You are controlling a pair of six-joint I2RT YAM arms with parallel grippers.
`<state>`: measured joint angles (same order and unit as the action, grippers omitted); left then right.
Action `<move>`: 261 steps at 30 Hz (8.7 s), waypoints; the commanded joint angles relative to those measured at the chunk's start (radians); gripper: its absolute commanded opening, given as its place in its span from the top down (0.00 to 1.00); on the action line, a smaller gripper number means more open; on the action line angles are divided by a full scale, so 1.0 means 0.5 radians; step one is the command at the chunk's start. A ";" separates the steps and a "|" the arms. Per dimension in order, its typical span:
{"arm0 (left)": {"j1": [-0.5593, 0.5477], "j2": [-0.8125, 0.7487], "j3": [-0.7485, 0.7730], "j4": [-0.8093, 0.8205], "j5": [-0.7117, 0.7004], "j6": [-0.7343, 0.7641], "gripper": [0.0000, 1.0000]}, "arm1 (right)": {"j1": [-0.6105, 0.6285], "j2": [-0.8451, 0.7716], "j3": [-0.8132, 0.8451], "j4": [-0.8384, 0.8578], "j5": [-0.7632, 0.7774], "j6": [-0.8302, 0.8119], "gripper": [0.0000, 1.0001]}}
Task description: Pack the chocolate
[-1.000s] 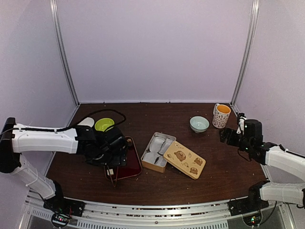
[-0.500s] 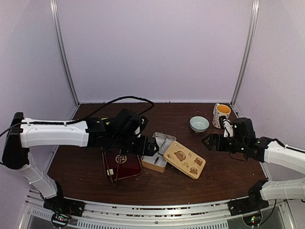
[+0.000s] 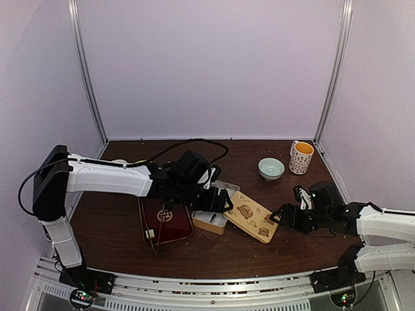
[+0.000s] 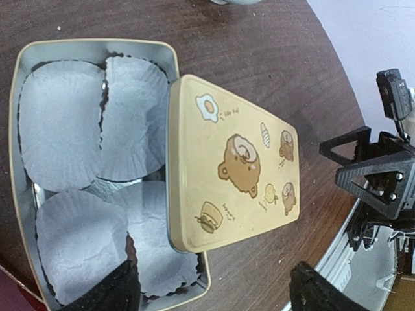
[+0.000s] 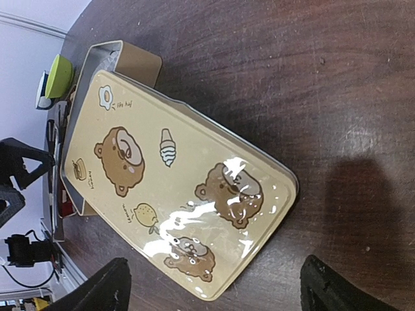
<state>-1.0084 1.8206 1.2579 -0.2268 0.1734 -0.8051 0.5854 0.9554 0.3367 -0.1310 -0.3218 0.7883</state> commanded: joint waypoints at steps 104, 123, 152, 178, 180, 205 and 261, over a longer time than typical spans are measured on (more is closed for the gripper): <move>-0.970 0.347 0.660 0.262 -1.388 1.599 0.92 | -0.529 0.009 0.932 -1.395 -0.225 0.091 0.17; -0.973 0.658 0.881 0.310 -1.254 1.650 0.88 | -0.526 0.026 0.543 -1.064 -0.558 0.157 0.48; -0.800 0.087 0.597 0.105 -0.678 1.185 0.41 | -0.546 0.022 0.485 -0.792 0.013 0.113 0.98; -0.410 -0.573 0.114 -1.013 -1.441 0.308 0.34 | -0.582 0.702 0.326 0.082 -0.124 0.097 0.68; -0.403 -0.568 0.089 -1.069 -1.464 0.240 0.32 | -0.582 0.744 0.328 0.045 -0.088 0.045 0.65; -0.086 -0.704 -0.441 -1.206 -1.277 -0.607 0.08 | -0.582 -0.082 0.416 -0.082 0.566 -0.774 0.38; -0.077 -0.308 -0.571 -0.958 -1.417 -0.786 0.55 | -0.739 0.052 -0.357 1.996 1.412 -1.502 0.01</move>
<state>-1.0527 1.6497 0.9318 -0.7021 -0.4843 -1.2594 0.2691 0.9504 0.1940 0.7269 0.3904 0.0143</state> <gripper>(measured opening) 0.463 0.995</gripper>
